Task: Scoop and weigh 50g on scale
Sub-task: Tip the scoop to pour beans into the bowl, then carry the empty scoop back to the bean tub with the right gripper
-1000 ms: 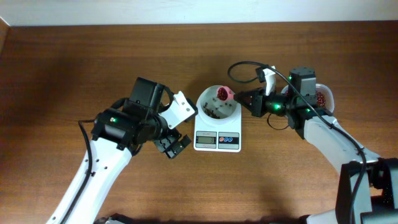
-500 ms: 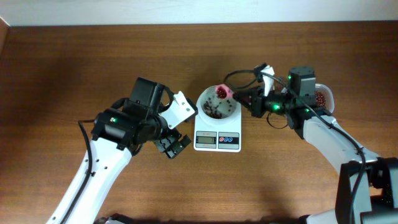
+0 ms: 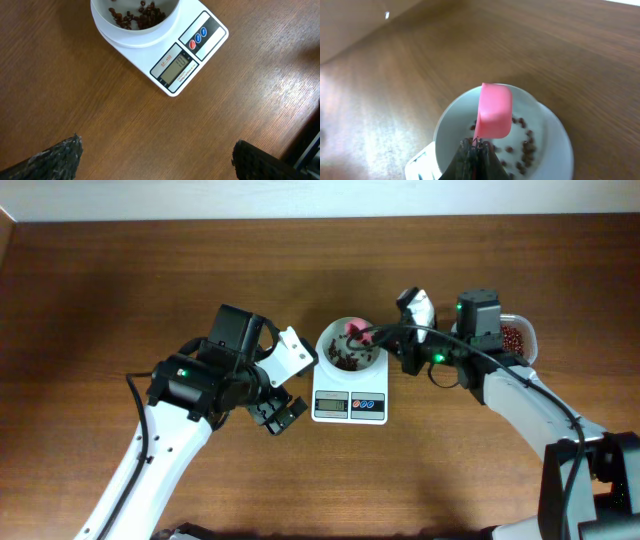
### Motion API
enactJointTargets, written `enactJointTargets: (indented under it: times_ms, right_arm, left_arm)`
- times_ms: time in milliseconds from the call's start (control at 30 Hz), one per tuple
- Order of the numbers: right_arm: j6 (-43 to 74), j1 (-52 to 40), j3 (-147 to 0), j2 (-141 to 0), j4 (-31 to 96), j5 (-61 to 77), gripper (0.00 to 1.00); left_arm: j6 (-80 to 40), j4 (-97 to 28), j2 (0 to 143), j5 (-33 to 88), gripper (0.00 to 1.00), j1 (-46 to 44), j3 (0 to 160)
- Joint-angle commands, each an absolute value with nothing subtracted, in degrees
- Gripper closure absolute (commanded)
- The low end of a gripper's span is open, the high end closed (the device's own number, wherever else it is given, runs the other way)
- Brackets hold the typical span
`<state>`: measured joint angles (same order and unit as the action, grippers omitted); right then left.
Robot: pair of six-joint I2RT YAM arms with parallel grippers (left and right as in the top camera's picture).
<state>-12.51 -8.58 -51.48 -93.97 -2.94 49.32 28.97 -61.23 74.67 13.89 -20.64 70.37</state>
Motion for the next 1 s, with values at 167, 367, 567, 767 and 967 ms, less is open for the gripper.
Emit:
enactJointTargets:
  times_ms: [167, 367, 567, 767, 967]
  right_arm:
    - [-12.7, -10.1, -51.7, -93.8, -2.8, 42.2, 0.96]
    - [-11.6, -10.2, -51.7, -93.0, -4.5, 46.1, 0.96]
    - [-12.4, -11.4, -51.7, -92.3, -5.1, 47.1, 0.96]
    - [-15.5, -14.5, -51.7, -91.4, -3.5, 35.8, 0.96]
    - [-17.2, -16.5, -51.7, -90.5, -2.1, 31.6, 0.96]
  left_arm:
    - [29.9, -61.2, 74.2, 13.7, 0.01, -20.3, 70.1]
    - [29.9, -61.2, 74.2, 13.7, 0.01, -20.3, 70.1]
    - [29.9, -61.2, 74.2, 13.7, 0.01, -20.3, 70.1]
    - [29.9, -61.2, 74.2, 13.7, 0.01, -20.3, 70.1]
    - [29.9, -61.2, 74.2, 13.7, 0.01, -20.3, 70.1]
